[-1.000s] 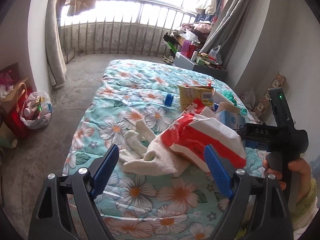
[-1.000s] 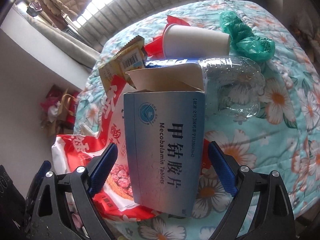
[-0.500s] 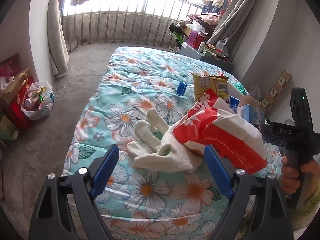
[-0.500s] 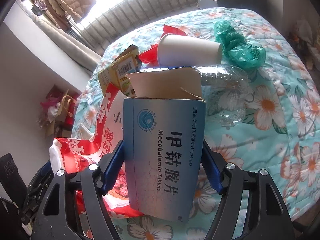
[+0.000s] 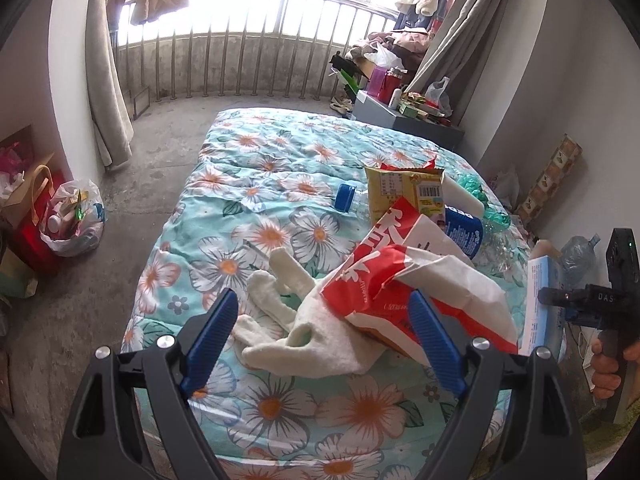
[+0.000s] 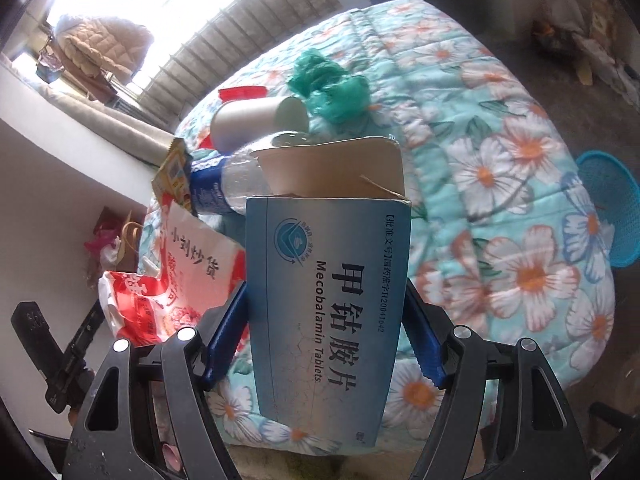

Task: Collect trash
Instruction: 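Close the right tool around the blue Mecobalamin box while the left reaches the snack bag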

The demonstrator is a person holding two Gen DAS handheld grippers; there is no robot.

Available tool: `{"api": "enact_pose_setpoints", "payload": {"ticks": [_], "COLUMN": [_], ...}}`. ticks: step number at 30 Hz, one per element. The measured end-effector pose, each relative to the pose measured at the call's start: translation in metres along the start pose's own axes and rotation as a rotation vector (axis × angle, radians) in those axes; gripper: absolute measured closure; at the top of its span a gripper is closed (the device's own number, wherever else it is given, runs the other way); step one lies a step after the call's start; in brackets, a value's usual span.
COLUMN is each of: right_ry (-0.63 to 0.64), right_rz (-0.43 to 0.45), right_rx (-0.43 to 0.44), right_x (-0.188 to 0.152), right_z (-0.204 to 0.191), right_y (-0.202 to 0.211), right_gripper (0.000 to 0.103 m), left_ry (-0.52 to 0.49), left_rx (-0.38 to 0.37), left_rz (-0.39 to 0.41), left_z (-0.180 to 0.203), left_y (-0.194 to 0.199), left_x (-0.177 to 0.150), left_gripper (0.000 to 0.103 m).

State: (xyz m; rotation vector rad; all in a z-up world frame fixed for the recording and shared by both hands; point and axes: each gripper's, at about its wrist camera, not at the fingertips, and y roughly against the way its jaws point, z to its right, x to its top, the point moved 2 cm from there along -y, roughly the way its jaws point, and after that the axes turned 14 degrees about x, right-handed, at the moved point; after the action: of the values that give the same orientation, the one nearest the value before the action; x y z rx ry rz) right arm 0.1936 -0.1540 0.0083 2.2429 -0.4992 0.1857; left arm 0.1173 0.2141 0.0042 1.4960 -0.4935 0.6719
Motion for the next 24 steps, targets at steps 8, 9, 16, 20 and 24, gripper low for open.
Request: {"api": "enact_pose_setpoints", "payload": {"ticks": [8, 9, 16, 20, 24], "right_ry": [0.014, 0.025, 0.058, 0.053, 0.019], "right_rz": [0.007, 0.004, -0.02, -0.032, -0.05], "right_rx": [-0.08, -0.086, -0.075, -0.073, -0.06], "right_x": [0.0, -0.001, -0.003, -0.007, -0.009], "right_z": [0.01, 0.008, -0.005, -0.008, -0.004], "right_y": [-0.009, -0.011, -0.019, -0.021, -0.025], "right_gripper": [0.023, 0.021, 0.017, 0.017, 0.017], "left_ry": [0.085, 0.096, 0.008, -0.057, -0.115], "left_rx": [-0.047, -0.091, -0.351, -0.437, -0.438], "left_rz": [0.055, 0.053, -0.138, -0.259, -0.277], "left_z": [-0.01, -0.011, 0.017, 0.036, 0.043], "left_y": [0.002, 0.0, -0.057, -0.103, -0.133], "left_x": [0.055, 0.068, 0.119, 0.129, 0.13], "left_gripper": [0.018, 0.018, 0.018, 0.019, 0.019]}}
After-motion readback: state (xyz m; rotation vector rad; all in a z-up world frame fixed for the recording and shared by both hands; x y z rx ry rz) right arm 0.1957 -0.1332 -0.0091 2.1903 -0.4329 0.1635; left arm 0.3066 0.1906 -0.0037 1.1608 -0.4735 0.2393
